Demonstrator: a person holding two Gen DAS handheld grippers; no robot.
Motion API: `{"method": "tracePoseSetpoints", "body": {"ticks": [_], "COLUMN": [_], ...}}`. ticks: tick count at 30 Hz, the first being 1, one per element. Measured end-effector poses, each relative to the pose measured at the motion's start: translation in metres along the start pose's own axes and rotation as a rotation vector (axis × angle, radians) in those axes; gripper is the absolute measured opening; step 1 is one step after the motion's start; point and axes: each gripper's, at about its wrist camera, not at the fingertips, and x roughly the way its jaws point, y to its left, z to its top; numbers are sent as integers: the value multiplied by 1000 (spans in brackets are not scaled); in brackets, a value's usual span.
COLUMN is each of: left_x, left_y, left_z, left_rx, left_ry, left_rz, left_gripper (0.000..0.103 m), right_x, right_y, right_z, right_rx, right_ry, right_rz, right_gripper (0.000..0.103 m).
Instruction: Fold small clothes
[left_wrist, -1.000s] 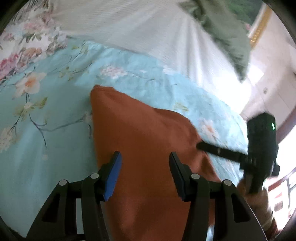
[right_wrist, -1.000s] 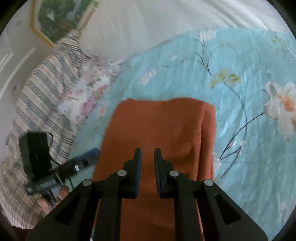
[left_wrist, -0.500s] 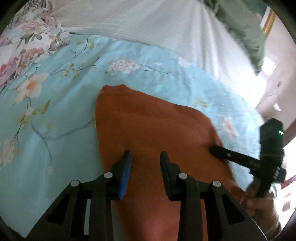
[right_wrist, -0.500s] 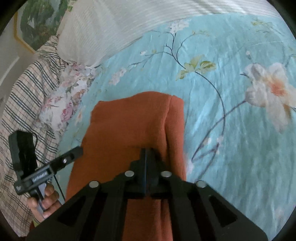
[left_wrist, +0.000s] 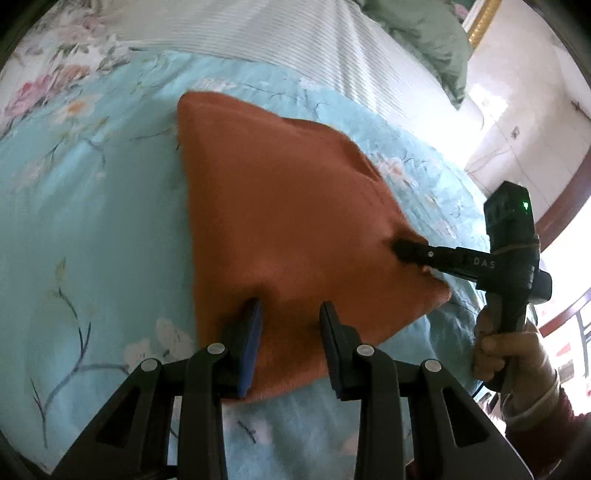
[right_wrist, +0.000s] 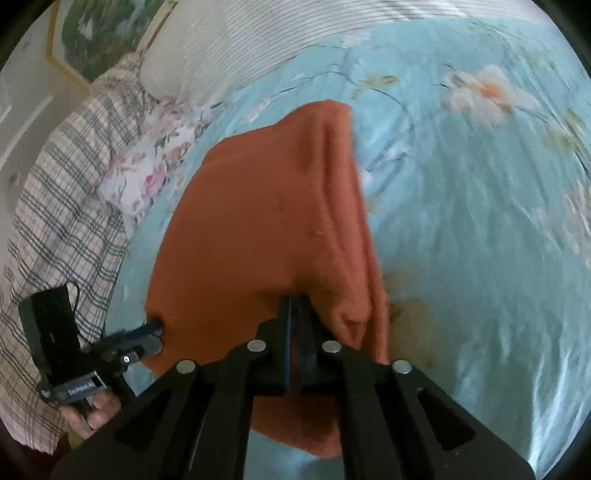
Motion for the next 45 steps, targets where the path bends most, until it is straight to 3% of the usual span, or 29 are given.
{"method": "tracePoseSetpoints", "body": {"ticks": [8, 11, 19, 21, 25, 34, 39, 41, 45], "left_x": [-10, -11, -9, -14, -27, -43, -50, -53, -54], "left_y": [-19, -22, -21, -23, -24, -23, -13, -14, -18], "left_z": [-19, -28, -30, -31, -36, -54, -66, -71, -77], "left_rx": [29, 45, 32, 26, -2, 6, -30, -22, 14], "left_ry": [-49, -57, -45, -46, -52, -48, -17, -11, 1], "left_rz": [111, 124, 159, 153, 124, 262, 328, 360, 412], "left_gripper": [33, 40, 40, 46, 62, 69, 81, 81, 82], "right_x": [-19, -21, -25, -30, -48, -73, -77, -78, -78], "right_y": [9, 6, -1, 1, 11, 24, 30, 33, 46], "right_z": [-14, -23, -29, -31, -36, -58, -74, -79, -89], "right_rx": [-51, -76, -36, -37, -63, -122, -150, -167, -230], "right_ry": [-36, -23, -22, -29, -56, -94, -77, -70, -52], "right_rz": [-64, -98, -78, -75, -77, -140, -186, -200, -224], "right_gripper": [5, 5, 5, 8, 61, 63, 64, 73, 82]}}
